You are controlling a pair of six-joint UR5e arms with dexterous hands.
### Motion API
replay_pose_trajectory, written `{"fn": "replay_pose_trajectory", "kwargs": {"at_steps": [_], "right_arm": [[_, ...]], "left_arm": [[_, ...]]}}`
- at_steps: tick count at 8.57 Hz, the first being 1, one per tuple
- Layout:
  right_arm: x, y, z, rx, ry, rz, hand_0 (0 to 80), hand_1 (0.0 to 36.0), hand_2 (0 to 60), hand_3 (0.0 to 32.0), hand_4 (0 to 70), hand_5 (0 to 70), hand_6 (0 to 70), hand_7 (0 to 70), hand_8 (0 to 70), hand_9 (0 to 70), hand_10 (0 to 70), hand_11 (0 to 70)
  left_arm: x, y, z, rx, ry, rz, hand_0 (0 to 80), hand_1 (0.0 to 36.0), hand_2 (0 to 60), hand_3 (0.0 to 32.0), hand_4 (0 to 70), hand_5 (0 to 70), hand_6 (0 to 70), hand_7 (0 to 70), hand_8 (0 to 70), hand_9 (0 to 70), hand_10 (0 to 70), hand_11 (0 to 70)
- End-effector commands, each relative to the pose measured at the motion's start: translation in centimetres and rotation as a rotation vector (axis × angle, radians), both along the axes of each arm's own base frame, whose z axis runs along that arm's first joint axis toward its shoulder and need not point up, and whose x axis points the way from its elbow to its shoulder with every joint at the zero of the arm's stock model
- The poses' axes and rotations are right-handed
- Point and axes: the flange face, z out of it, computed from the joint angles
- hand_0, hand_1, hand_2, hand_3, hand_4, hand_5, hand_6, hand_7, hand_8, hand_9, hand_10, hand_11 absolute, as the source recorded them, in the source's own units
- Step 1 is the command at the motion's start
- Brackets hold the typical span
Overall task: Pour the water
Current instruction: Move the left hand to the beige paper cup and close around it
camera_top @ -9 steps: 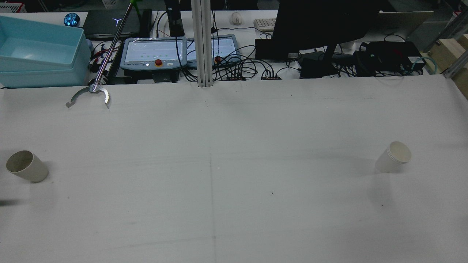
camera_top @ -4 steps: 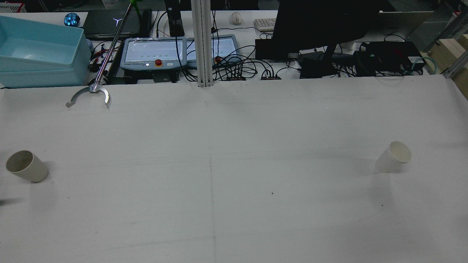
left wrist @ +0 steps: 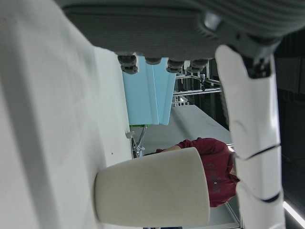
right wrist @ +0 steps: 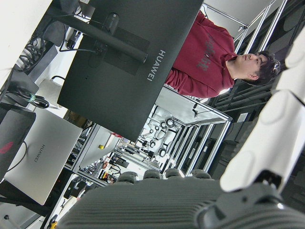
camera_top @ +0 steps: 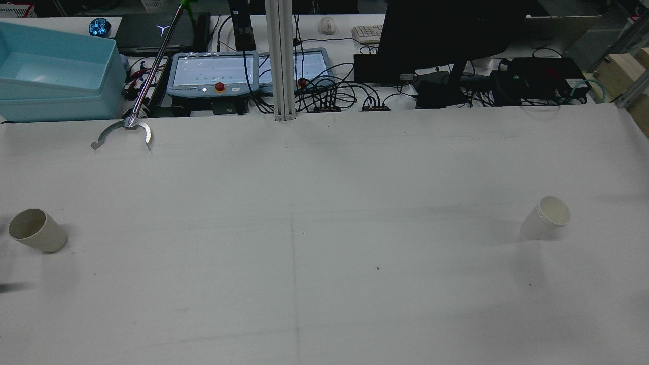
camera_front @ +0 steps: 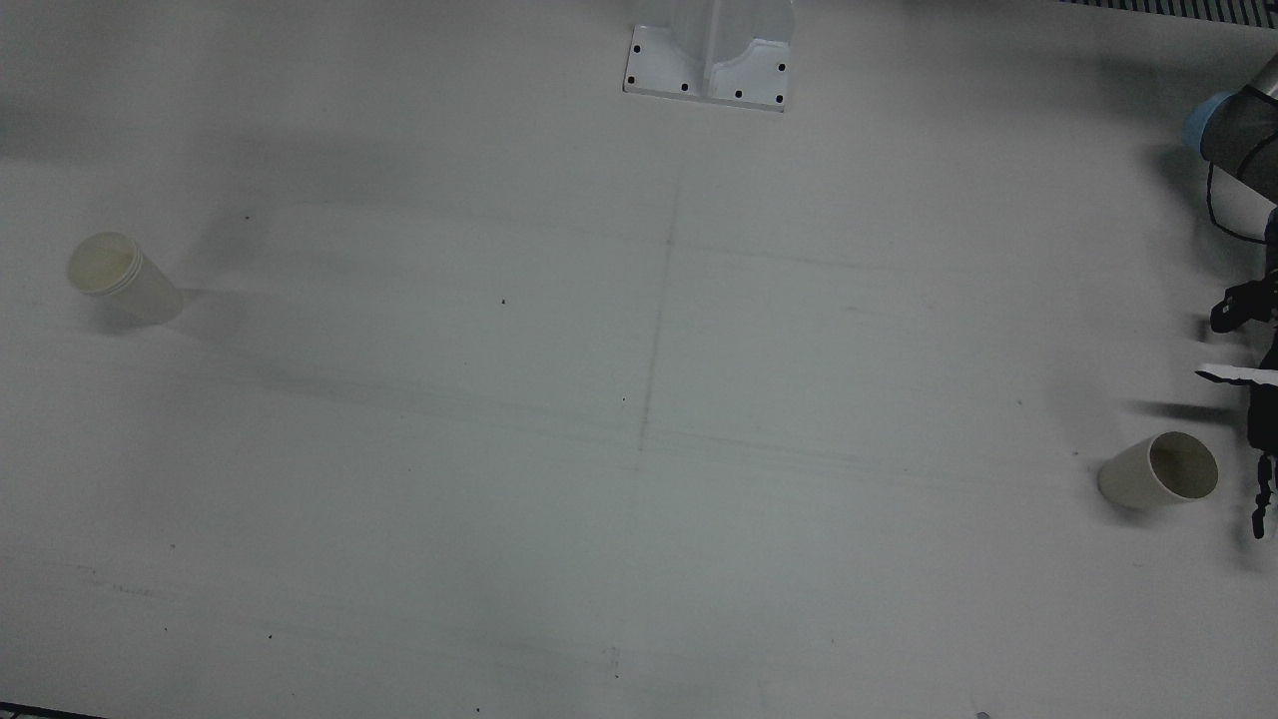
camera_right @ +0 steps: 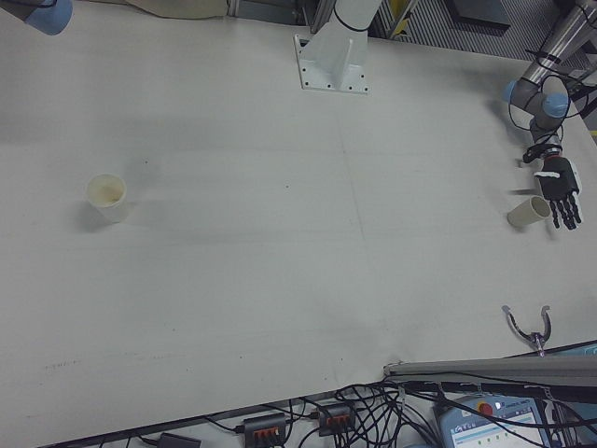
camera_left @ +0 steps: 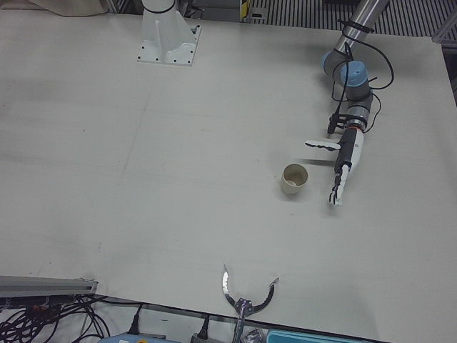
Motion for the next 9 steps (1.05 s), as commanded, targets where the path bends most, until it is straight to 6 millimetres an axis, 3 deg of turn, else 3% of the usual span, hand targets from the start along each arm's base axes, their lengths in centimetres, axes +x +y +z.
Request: {"fn": "replay_pose_trajectory", "kwargs": {"at_steps": [1,6,9], "right_arm": [[-0.2,-0.1,0.1,-0.003,0.000,-0.003,44.2,11.3,5.6,0.0,0.0,0.0,0.0,0.0,0.0,0.0,0.0,0.0],[-0.5,-0.5,0.3,-0.005,0.002,-0.011,43.3,10.8,6.1,0.0,0.0,0.0,0.0,0.0,0.0,0.0,0.0,0.0],[-0.6,-0.7,0.6,-0.008,0.002,-0.012,43.1,10.6,5.8,0.0,0.0,0.0,0.0,0.0,0.0,0.0,0.0,0.0]], "left_arm": [[0.2,-0.5,-0.2,-0.006,0.003,-0.025,58.4,25.2,5.6,0.0,4.7,6.7,1.9,7.0,0.0,0.0,4.1,8.8],[2.8,-2.2,-2.1,-0.006,0.008,-0.039,66.8,30.9,7.7,0.0,4.8,7.1,1.8,7.2,0.0,0.0,3.3,8.0],[3.5,-2.5,-2.7,0.002,0.017,-0.028,64.3,29.9,6.0,0.0,4.4,6.3,1.0,6.4,0.0,0.0,0.9,4.6]]}}
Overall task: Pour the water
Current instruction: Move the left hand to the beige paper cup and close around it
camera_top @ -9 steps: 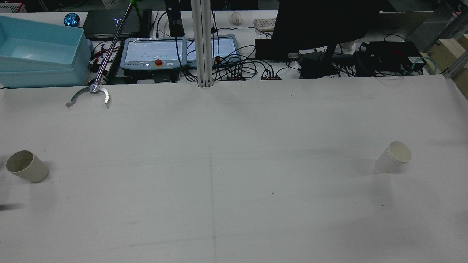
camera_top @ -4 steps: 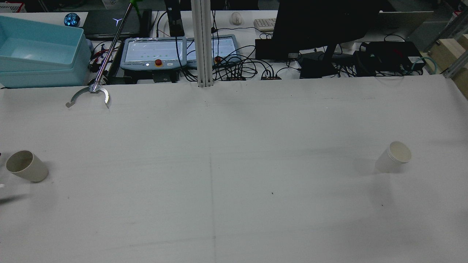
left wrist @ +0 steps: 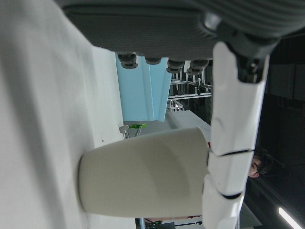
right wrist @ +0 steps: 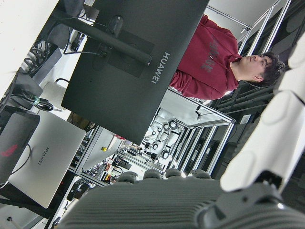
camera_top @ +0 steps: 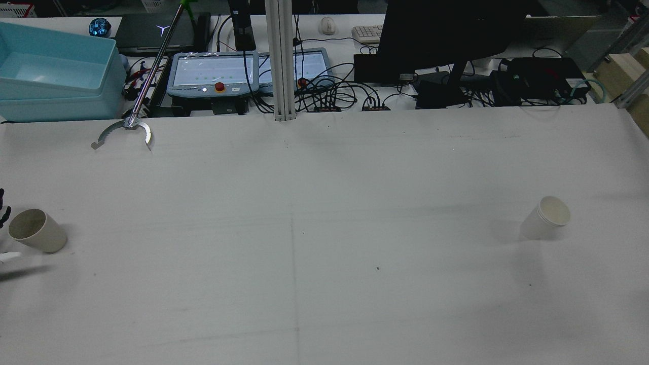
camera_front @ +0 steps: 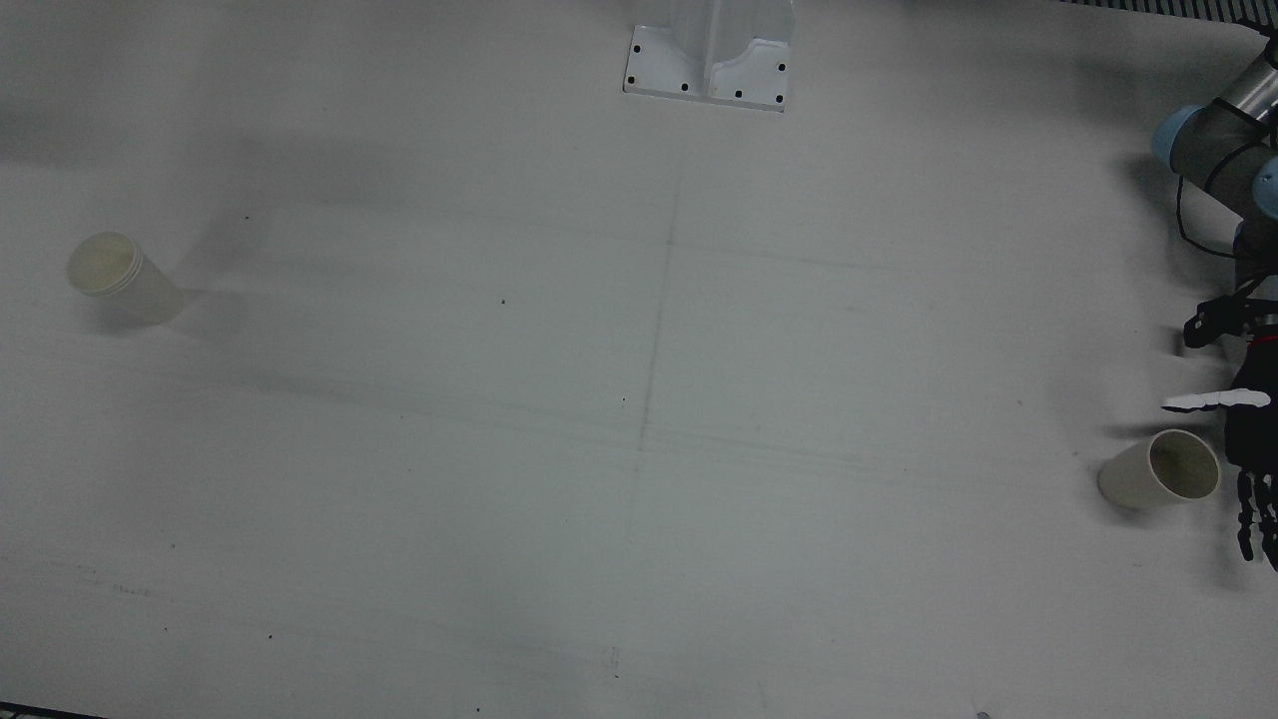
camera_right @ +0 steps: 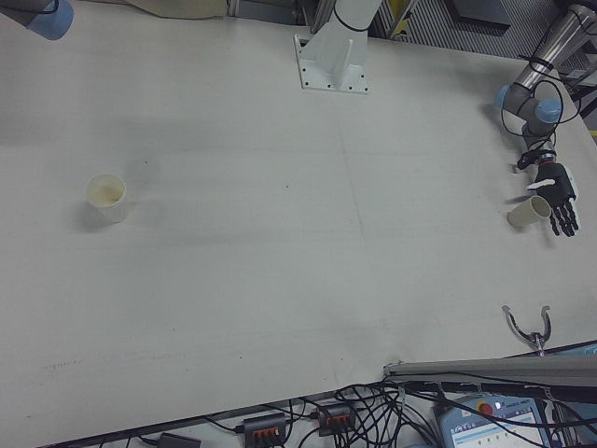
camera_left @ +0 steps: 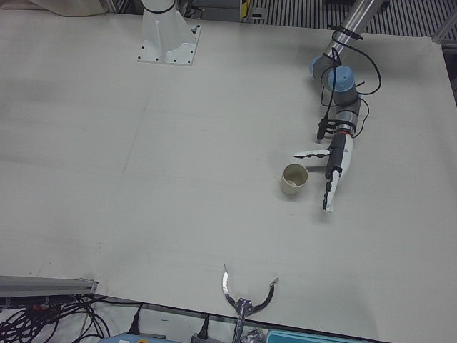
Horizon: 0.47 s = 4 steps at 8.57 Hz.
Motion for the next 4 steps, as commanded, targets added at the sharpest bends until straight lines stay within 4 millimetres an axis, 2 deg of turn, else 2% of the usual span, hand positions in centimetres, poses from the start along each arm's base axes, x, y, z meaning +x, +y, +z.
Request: {"fn": "replay_pose_trajectory", "kwargs": {"at_steps": [1,4], "right_arm": [[-0.1,-0.1,0.2,-0.002,0.003,-0.002,42.8,10.6,6.1,0.0,0.0,0.0,0.0,0.0,0.0,0.0,0.0,0.0],[-0.1,-0.1,0.7,-0.008,0.002,0.000,41.9,10.1,6.4,0.0,0.0,0.0,0.0,0.0,0.0,0.0,0.0,0.0]], "left_arm": [[1.5,-0.8,-1.3,0.013,0.015,0.011,64.8,29.8,5.0,0.0,4.5,6.6,1.3,7.1,0.0,0.0,0.5,4.0],[2.8,-1.5,-2.1,0.010,0.011,0.013,65.9,29.8,4.4,0.0,4.7,7.2,1.8,8.1,0.0,0.2,0.0,3.2]]}}
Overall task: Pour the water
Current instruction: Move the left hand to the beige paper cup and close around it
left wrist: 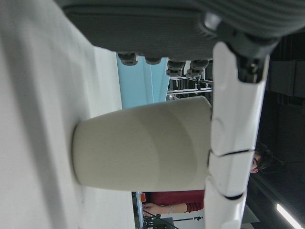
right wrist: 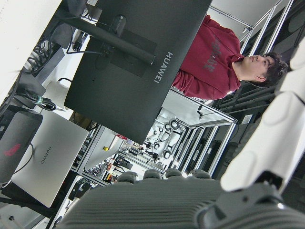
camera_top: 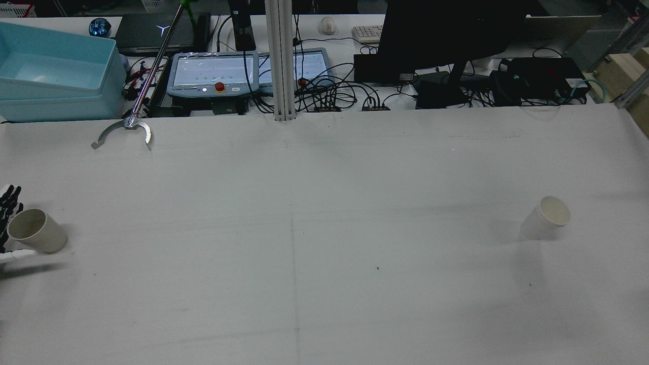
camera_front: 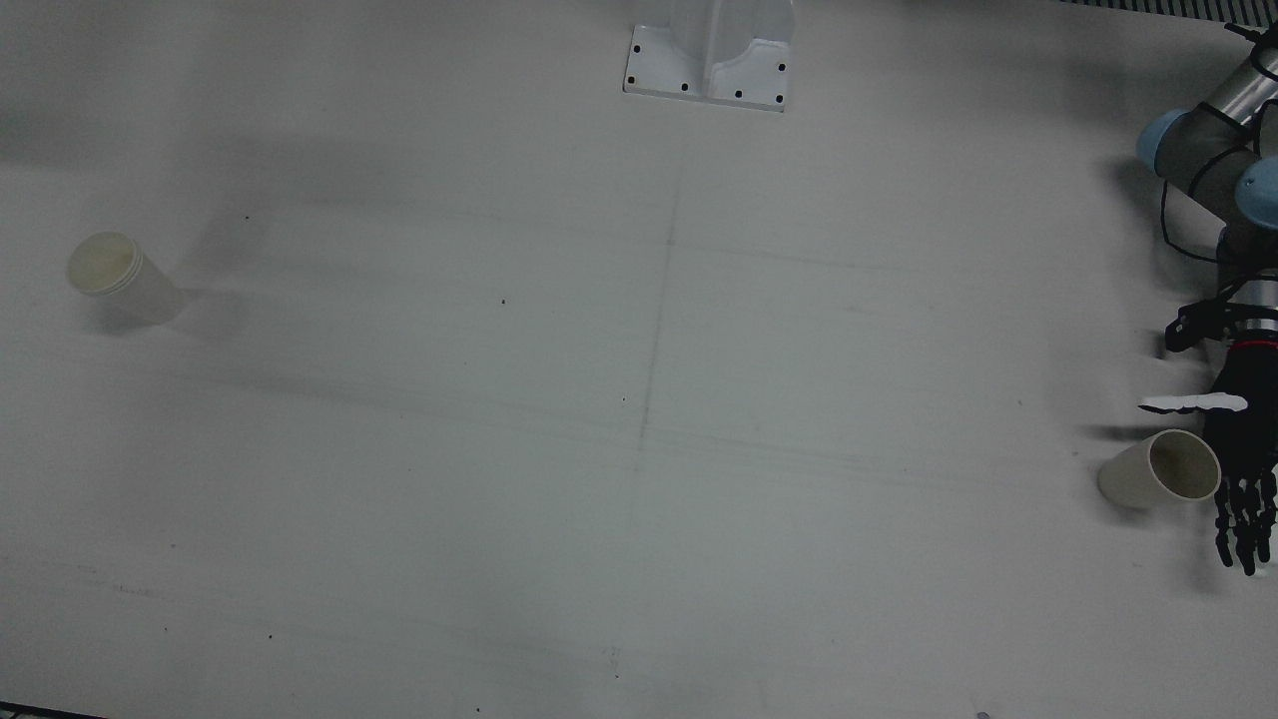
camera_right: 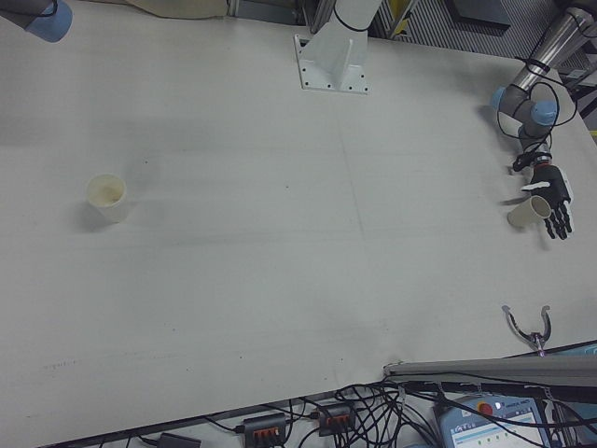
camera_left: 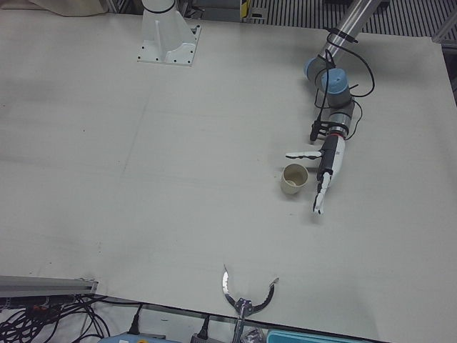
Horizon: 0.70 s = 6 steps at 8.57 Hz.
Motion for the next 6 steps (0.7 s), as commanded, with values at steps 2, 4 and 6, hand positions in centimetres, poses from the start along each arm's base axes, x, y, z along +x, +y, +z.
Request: {"fn": "replay_pose_trajectory", "kwargs": {"at_steps": [2,4,6], "right_arm": [[0.0,0.0,0.1,-0.002,-0.002,0.001,41.8,10.0,6.2,0.0,0.0,0.0,0.0,0.0,0.0,0.0,0.0,0.0],[0.1,0.1,0.2,-0.002,-0.004,0.002,41.7,9.6,5.3,0.0,0.0,0.0,0.0,0.0,0.0,0.0,0.0,0.0],[0.1,0.1,0.2,-0.002,-0.004,0.004,41.7,9.7,5.5,0.0,0.0,0.0,0.0,0.0,0.0,0.0,0.0,0.0]], "left_arm": [[1.0,-0.7,-0.9,0.000,0.001,0.001,69.8,30.9,6.0,0.0,5.9,9.2,3.4,9.7,0.0,0.5,1.2,5.1],[1.6,-1.0,-1.8,-0.005,-0.009,0.004,71.2,31.4,6.6,0.0,6.4,10.4,3.8,10.2,0.0,0.6,1.0,4.8],[2.2,-1.3,-2.2,-0.005,-0.012,0.010,69.2,30.8,6.5,0.0,6.6,10.7,4.1,10.6,0.0,0.7,1.4,5.3]]}}
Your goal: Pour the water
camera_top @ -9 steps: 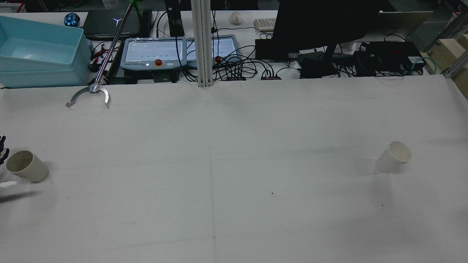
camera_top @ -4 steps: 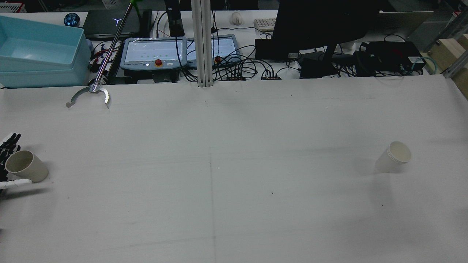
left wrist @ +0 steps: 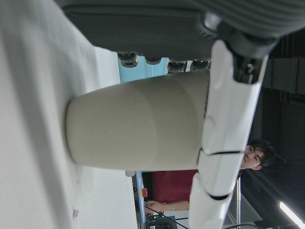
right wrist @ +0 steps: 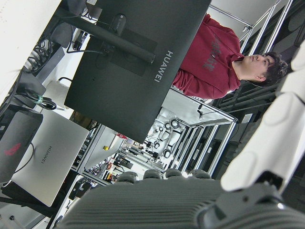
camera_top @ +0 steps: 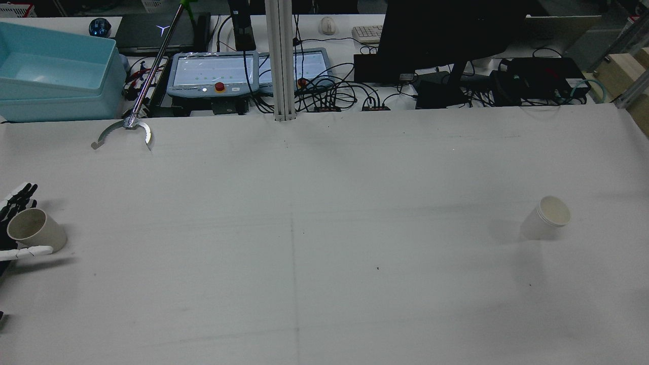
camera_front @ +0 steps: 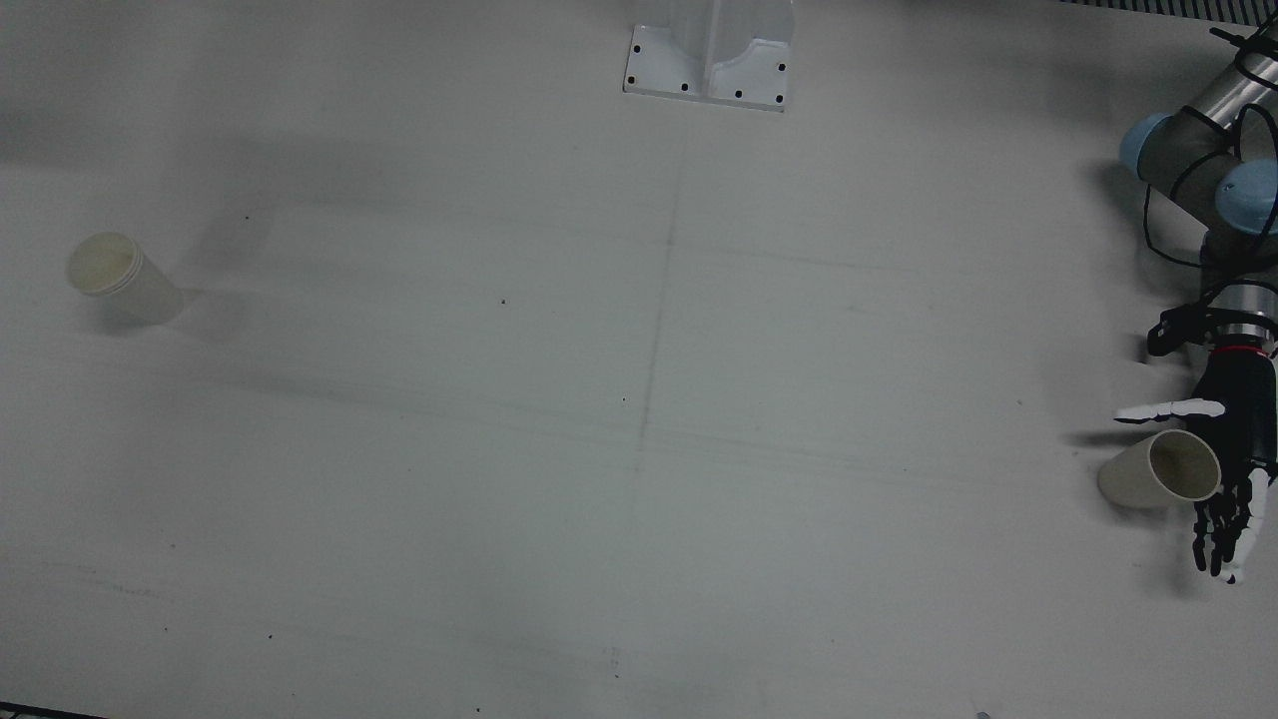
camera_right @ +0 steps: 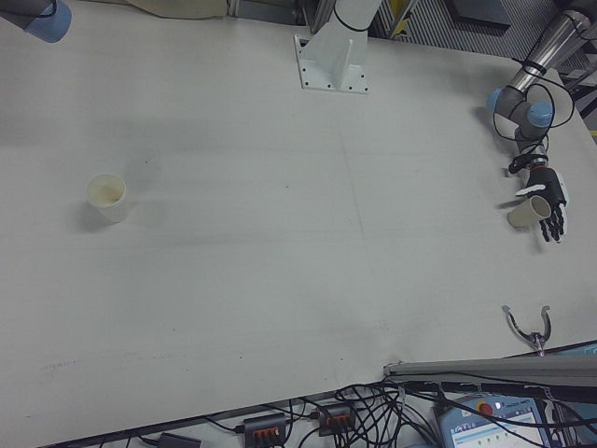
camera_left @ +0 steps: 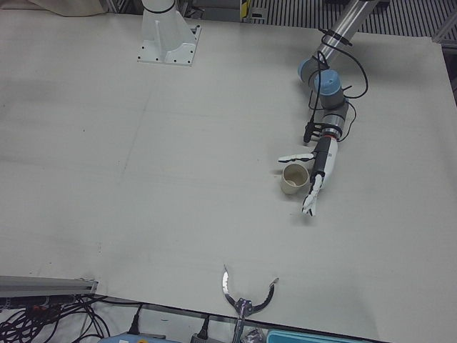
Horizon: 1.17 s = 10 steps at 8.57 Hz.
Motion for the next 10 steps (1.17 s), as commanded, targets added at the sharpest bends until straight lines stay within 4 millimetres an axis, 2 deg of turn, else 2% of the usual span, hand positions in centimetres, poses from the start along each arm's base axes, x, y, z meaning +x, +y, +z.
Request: {"fn": "replay_pose_trajectory", "kwargs": {"at_steps": [1,7,8,9,10], "right_arm": [[0.07,0.05,0.02,0.000,-0.001,0.001,41.7,9.7,5.6,0.0,0.0,0.0,0.0,0.0,0.0,0.0,0.0,0.0],[0.71,0.15,-0.15,0.004,-0.002,0.015,41.3,9.6,5.9,0.0,0.0,0.0,0.0,0.0,0.0,0.0,0.0,0.0],[0.71,0.18,-0.06,0.001,-0.005,0.015,41.2,9.5,5.5,0.0,0.0,0.0,0.0,0.0,0.0,0.0,0.0,0.0],[0.78,0.17,-0.15,0.004,-0.007,0.016,41.1,9.4,5.4,0.0,0.0,0.0,0.0,0.0,0.0,0.0,0.0,0.0],[0.78,0.17,-0.15,0.004,-0.007,0.016,41.0,9.3,5.5,0.0,0.0,0.0,0.0,0.0,0.0,0.0,0.0,0.0]], "left_arm": [[0.67,-0.30,-0.55,-0.002,-0.007,0.006,69.4,30.8,6.5,0.0,6.7,10.9,4.3,10.5,0.0,0.7,1.5,5.5],[0.97,-0.66,-0.94,-0.005,-0.009,0.002,71.4,31.4,7.7,0.0,8.1,13.0,6.1,12.5,0.2,1.1,2.9,7.5],[0.85,-0.74,-0.94,-0.006,-0.007,-0.001,69.6,31.1,8.5,0.0,8.0,13.5,6.3,13.0,0.2,1.2,3.4,8.2],[0.53,-0.81,-0.80,-0.017,0.001,-0.004,70.4,32.0,11.8,0.0,7.5,14.5,7.4,14.3,0.4,1.4,5.3,11.0],[0.44,-0.76,-0.71,-0.025,0.012,-0.002,78.4,35.9,29.2,0.0,7.6,15.2,9.4,15.7,4.8,7.9,10.6,19.1]]}}
